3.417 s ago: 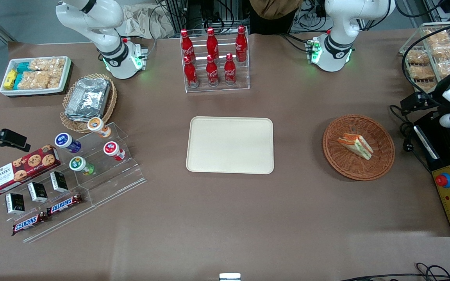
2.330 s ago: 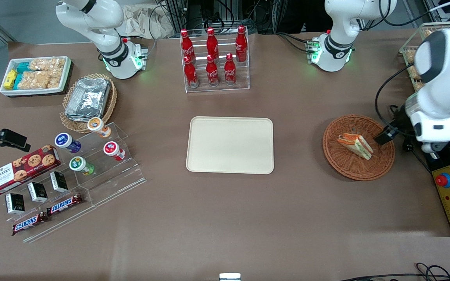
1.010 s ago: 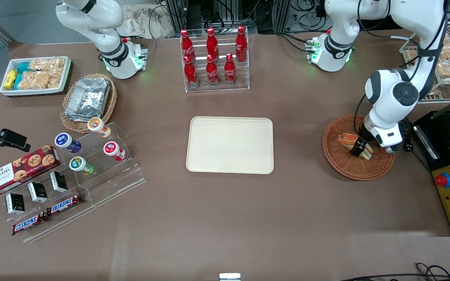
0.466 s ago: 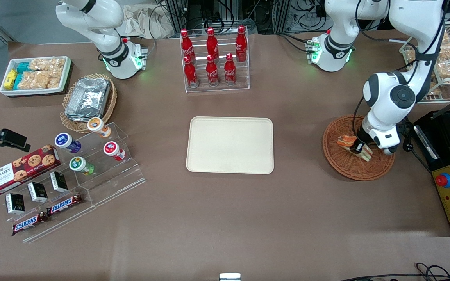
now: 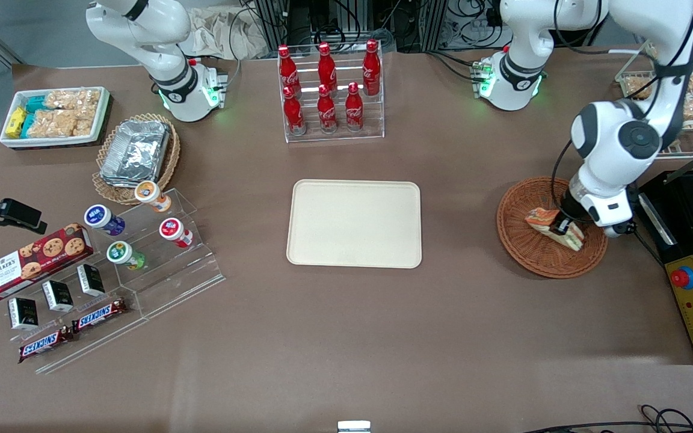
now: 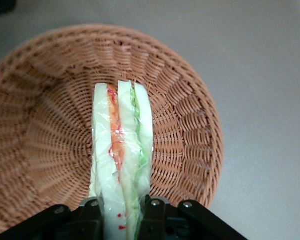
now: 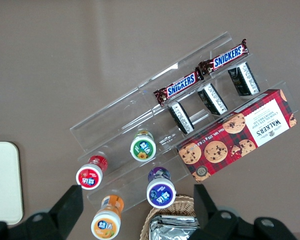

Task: Place sandwich from basket to tray
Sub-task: 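Lift the sandwich out of the basket with the left gripper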

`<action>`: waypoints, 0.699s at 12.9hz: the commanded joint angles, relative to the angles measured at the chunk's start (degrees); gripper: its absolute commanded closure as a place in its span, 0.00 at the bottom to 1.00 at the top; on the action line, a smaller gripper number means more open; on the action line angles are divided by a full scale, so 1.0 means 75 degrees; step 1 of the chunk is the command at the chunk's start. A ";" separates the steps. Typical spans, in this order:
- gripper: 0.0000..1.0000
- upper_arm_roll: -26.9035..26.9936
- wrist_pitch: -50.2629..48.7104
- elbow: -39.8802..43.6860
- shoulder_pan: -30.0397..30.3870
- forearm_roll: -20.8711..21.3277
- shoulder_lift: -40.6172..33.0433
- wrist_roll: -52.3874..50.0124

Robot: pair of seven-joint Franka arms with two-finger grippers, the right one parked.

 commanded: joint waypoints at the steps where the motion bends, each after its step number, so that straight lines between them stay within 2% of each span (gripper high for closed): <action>1: 1.00 -0.0068 -0.2289 0.1410 0.0012 0.0130 -0.0425 0.0765; 3: 1.00 -0.0278 -0.4378 0.3040 -0.0012 0.0107 -0.0308 0.1001; 9: 1.00 -0.1752 -0.6459 0.5634 -0.0012 0.0002 0.0043 0.2102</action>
